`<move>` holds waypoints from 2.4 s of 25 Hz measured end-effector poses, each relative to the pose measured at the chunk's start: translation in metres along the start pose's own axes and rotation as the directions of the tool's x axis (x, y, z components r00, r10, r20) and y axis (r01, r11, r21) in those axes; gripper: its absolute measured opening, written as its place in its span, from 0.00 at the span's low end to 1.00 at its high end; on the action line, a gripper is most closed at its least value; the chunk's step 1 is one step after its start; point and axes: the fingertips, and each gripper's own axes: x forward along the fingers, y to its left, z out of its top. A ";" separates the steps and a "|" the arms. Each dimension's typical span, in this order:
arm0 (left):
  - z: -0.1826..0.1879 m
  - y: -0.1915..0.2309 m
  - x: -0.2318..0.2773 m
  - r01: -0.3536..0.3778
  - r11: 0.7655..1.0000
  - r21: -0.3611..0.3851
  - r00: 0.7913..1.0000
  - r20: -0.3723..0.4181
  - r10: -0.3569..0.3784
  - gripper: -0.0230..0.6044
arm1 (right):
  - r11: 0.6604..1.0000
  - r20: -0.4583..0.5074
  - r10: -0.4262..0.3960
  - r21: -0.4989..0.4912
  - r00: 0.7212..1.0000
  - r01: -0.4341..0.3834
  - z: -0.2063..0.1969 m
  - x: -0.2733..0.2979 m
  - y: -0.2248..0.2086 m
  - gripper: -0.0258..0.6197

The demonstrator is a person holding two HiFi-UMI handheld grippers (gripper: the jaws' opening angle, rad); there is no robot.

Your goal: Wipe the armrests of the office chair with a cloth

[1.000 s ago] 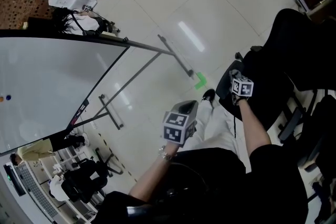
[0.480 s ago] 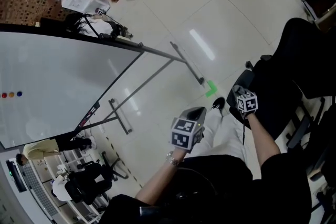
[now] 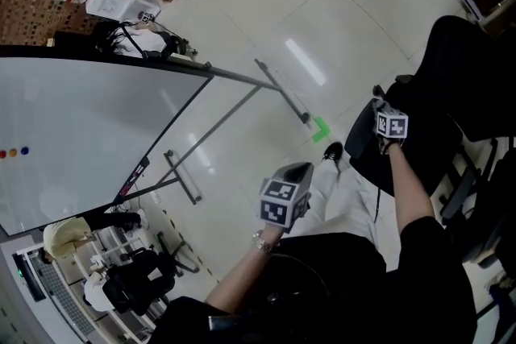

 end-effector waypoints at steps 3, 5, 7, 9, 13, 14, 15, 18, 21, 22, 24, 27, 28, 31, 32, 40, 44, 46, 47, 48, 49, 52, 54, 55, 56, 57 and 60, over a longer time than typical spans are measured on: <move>0.002 0.005 0.000 0.000 1.000 -0.005 1.000 0.003 0.000 0.03 | 0.997 0.068 0.050 0.053 0.996 -0.054 -0.021 -0.005 0.024 0.07; 0.004 0.010 -0.001 -0.002 1.000 -0.008 1.000 0.007 0.002 0.03 | 0.992 0.118 0.059 0.108 0.991 -0.072 -0.036 -0.012 0.035 0.07; 0.005 0.014 -0.001 -0.004 1.000 -0.013 1.000 0.009 0.004 0.03 | 0.981 0.155 0.076 0.167 0.985 -0.102 -0.054 -0.019 0.046 0.07; 0.006 0.018 0.000 -0.006 1.000 -0.018 1.000 0.009 0.006 0.03 | 0.965 0.169 0.104 0.220 0.980 -0.141 -0.075 -0.023 0.056 0.07; 0.010 0.022 0.004 0.001 1.000 -0.022 1.000 0.013 -0.001 0.03 | 0.958 0.127 0.152 0.225 0.980 -0.178 -0.114 -0.027 0.077 0.07; 0.010 0.021 0.005 0.005 1.000 -0.022 1.000 0.016 -0.005 0.03 | 0.959 0.102 0.168 0.214 0.981 -0.186 -0.123 -0.028 0.085 0.07; 0.012 0.020 0.005 0.010 1.000 -0.020 1.000 0.020 -0.010 0.03 | 0.960 0.069 0.186 0.199 0.980 -0.196 -0.133 -0.029 0.093 0.07; 0.019 0.017 0.002 0.023 1.000 -0.002 0.999 0.032 -0.023 0.03 | 0.963 -0.055 0.246 0.129 0.968 -0.237 -0.161 -0.025 0.122 0.07; 0.035 0.016 0.001 0.039 0.999 0.023 0.997 0.063 -0.040 0.03 | 0.962 -0.198 0.271 0.072 0.942 -0.262 -0.181 -0.022 0.143 0.07; 0.040 0.014 0.001 0.044 0.999 0.030 0.996 0.077 -0.047 0.03 | 0.962 -0.227 0.275 0.067 0.934 -0.266 -0.183 -0.024 0.147 0.07; 0.052 0.011 0.001 0.058 0.998 0.038 0.992 0.108 -0.061 0.03 | 0.956 -0.219 0.293 0.084 0.931 -0.281 -0.171 -0.036 0.153 0.07; 0.078 0.003 0.005 0.084 0.995 0.057 0.985 0.144 -0.091 0.03 | 0.944 -0.089 0.310 0.144 0.946 -0.296 -0.113 -0.074 0.153 0.07; 0.089 -0.003 0.008 0.097 0.993 0.066 0.982 0.156 -0.107 0.03 | 0.943 -0.027 0.298 0.167 0.954 -0.289 -0.087 -0.091 0.145 0.07; 0.137 -0.023 0.013 0.146 0.984 0.104 0.963 0.212 -0.166 0.03 | 0.935 0.200 0.249 0.205 0.948 -0.289 0.007 -0.158 0.128 0.07; 0.156 -0.033 0.012 0.165 0.978 0.129 0.954 0.230 -0.192 0.03 | 0.934 0.271 0.227 0.213 0.935 -0.288 0.038 -0.183 0.125 0.07; 0.211 -0.196 0.042 0.383 0.839 0.386 0.866 0.165 -0.472 0.03 | 0.969 0.343 -0.183 0.220 0.921 0.110 0.111 -0.334 0.088 0.07; 0.192 -0.235 0.056 0.385 0.809 0.444 0.868 0.124 -0.481 0.03 | 0.926 0.337 -0.336 0.286 0.879 0.245 0.104 -0.368 0.072 0.07; 0.183 -0.243 0.060 0.355 0.810 0.467 0.878 0.132 -0.461 0.03 | 0.914 0.362 -0.370 0.310 0.855 0.264 0.102 -0.383 0.070 0.07; 0.179 -0.244 0.063 0.338 0.812 0.477 0.884 0.136 -0.448 0.03 | 0.909 0.371 -0.382 0.317 0.846 0.271 0.101 -0.388 0.070 0.07; 0.176 -0.246 0.065 0.327 0.813 0.482 0.888 0.136 -0.438 0.03 | 0.905 0.378 -0.393 0.320 0.838 0.280 0.101 -0.392 0.070 0.07; 0.174 -0.246 0.067 0.325 0.814 0.481 0.891 0.133 -0.434 0.03 | 0.903 0.385 -0.401 0.318 0.831 0.288 0.103 -0.396 0.071 0.07; 0.175 -0.248 0.070 0.346 0.813 0.467 0.887 0.120 -0.446 0.03 | 0.909 0.419 -0.403 0.289 0.814 0.301 0.114 -0.405 0.077 0.07; 0.180 -0.255 0.071 0.365 0.803 0.471 0.877 0.116 -0.467 0.03 | 0.911 0.439 -0.403 0.275 0.803 0.307 0.122 -0.412 0.077 0.07; 0.182 -0.259 0.071 0.374 0.796 0.476 0.872 0.112 -0.477 0.03 | 0.911 0.447 -0.404 0.272 0.798 0.309 0.125 -0.416 0.077 0.07; 0.182 -0.262 0.070 0.381 0.790 0.480 0.868 0.109 -0.485 0.03 | 0.913 0.456 -0.401 0.269 0.795 0.306 0.127 -0.419 0.077 0.07; 0.183 -0.264 0.070 0.385 0.787 0.482 0.865 0.109 -0.490 0.03 | 0.916 0.468 -0.394 0.265 0.791 0.300 0.129 -0.421 0.078 0.07; 0.186 -0.264 0.069 0.385 0.781 0.491 0.862 0.111 -0.495 0.03 | 0.927 0.508 -0.371 0.248 0.777 0.281 0.140 -0.428 0.083 0.07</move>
